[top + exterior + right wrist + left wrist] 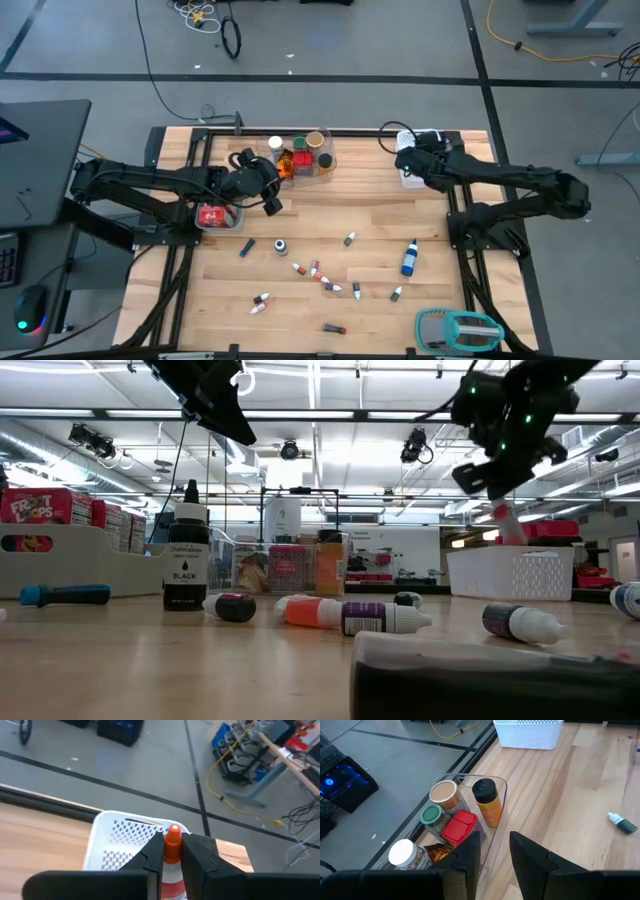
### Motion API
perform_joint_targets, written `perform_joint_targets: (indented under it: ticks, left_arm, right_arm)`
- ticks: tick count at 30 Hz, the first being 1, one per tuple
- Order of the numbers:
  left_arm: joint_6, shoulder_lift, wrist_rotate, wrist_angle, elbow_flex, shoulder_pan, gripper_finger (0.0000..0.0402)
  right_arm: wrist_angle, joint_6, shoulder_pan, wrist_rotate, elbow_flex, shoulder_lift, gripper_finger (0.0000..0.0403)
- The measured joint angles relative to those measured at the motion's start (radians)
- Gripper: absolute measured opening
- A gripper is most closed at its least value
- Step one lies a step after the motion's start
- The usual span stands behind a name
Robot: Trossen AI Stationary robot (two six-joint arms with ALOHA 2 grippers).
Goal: Pick & Place Kitchen Items
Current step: Put the big red food coloring bottle into the white bin
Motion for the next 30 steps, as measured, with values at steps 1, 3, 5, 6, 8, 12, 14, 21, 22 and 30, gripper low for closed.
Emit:
perform_joint_targets:
  ticks: [1, 3, 5, 6, 8, 12, 14, 21, 22, 30]
  left_arm:
    - [0.008, 0.0, 0.0, 0.0, 0.0, 0.0, 0.0114]
    - [0.013, 0.0, 0.0, 0.0, 0.0, 0.0, 0.0114]
    - [0.013, 0.0, 0.0, 0.0, 0.0, 0.0, 0.0114]
    - [0.013, 0.0, 0.0, 0.0, 0.0, 0.0, 0.0114]
    - [0.013, 0.0, 0.0, 0.0, 0.0, 0.0, 0.0114]
    - [0.013, 0.0, 0.0, 0.0, 0.0, -0.001, 0.0114]
    - [0.013, 0.0, 0.0, 0.0, 0.0, -0.001, 0.0114]
    - [0.018, 0.0, 0.004, 0.009, 0.0, 0.0, 0.0114]
    - [0.022, 0.0, 0.004, 0.014, 0.0, 0.0, 0.0114]
    - [0.039, 0.0, 0.036, 0.067, 0.001, -0.001, 0.0114]
  right_arm:
    - [0.069, -0.038, -0.019, -0.001, -0.027, 0.0, 0.0047]
    - [0.209, -0.104, -0.05, -0.038, -0.075, 0.0, 0.0047]
    - [0.339, -0.172, -0.079, -0.075, -0.12, 0.0, 0.0047]
    - [0.404, -0.203, -0.092, -0.08, -0.143, 0.0, 0.0047]
    - [0.51, -0.24, -0.119, -0.098, -0.191, 0.0, 0.0047]
    - [0.717, -0.277, -0.17, -0.19, -0.295, 0.0, 0.0047]
    - [0.843, -0.29, -0.193, -0.252, -0.355, 0.0, 0.0047]
    - [1.332, -0.444, -0.223, -0.419, -0.529, 0.0, 0.0047]
    - [1.375, -0.463, -0.223, -0.452, -0.541, 0.002, 0.0047]
    - [1.402, -0.478, -0.222, -0.5, -0.553, 0.076, 0.0047]
